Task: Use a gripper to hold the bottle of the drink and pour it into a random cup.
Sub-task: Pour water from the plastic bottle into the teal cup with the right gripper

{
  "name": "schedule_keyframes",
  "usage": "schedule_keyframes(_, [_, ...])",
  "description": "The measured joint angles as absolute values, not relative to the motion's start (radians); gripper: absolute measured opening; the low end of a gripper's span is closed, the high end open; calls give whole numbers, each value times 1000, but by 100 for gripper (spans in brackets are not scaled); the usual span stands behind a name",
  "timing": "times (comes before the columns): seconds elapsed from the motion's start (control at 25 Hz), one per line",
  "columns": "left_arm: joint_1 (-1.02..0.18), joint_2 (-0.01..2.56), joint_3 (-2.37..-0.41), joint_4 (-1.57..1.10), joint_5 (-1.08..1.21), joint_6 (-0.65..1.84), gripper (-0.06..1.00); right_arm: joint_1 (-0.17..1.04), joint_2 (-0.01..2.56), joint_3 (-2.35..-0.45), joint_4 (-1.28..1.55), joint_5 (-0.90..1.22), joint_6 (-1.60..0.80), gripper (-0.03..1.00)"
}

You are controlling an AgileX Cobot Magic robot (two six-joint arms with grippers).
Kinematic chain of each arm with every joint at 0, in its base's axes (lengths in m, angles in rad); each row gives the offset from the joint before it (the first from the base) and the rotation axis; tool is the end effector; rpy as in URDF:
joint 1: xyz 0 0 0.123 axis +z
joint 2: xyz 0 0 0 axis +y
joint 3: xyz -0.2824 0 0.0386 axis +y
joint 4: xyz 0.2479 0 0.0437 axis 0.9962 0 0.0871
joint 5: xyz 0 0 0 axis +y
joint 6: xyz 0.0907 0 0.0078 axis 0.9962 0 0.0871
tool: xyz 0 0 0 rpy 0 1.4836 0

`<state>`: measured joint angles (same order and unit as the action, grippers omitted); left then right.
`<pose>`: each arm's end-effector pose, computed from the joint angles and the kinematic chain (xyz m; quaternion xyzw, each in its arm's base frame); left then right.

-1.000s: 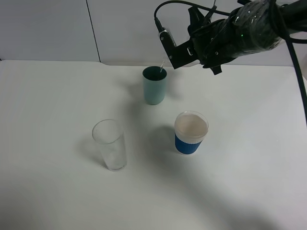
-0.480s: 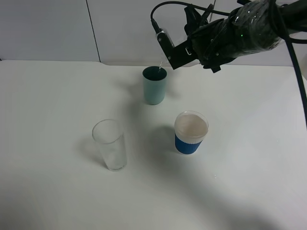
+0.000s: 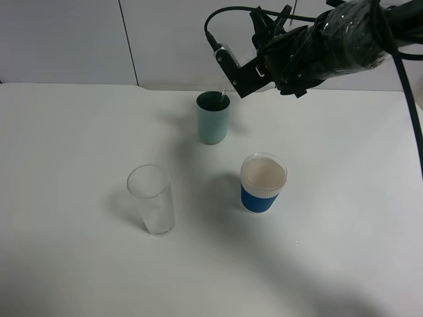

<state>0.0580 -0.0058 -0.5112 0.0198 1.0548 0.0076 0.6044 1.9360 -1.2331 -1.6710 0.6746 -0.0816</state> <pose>-0.0069 0.0012 0.2807 -0.0218 0.8469 0.0273 0.5306 0.3742 0.1895 0.2097 -0.7025 0.4544 -0.4971 0.2300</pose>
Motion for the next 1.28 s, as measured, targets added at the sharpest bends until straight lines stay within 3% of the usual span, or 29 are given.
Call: schedule_keyframes(1.28, [58, -6, -511, 19, 1055, 8, 98, 604, 1936, -1233, -1704, 675, -87, 53])
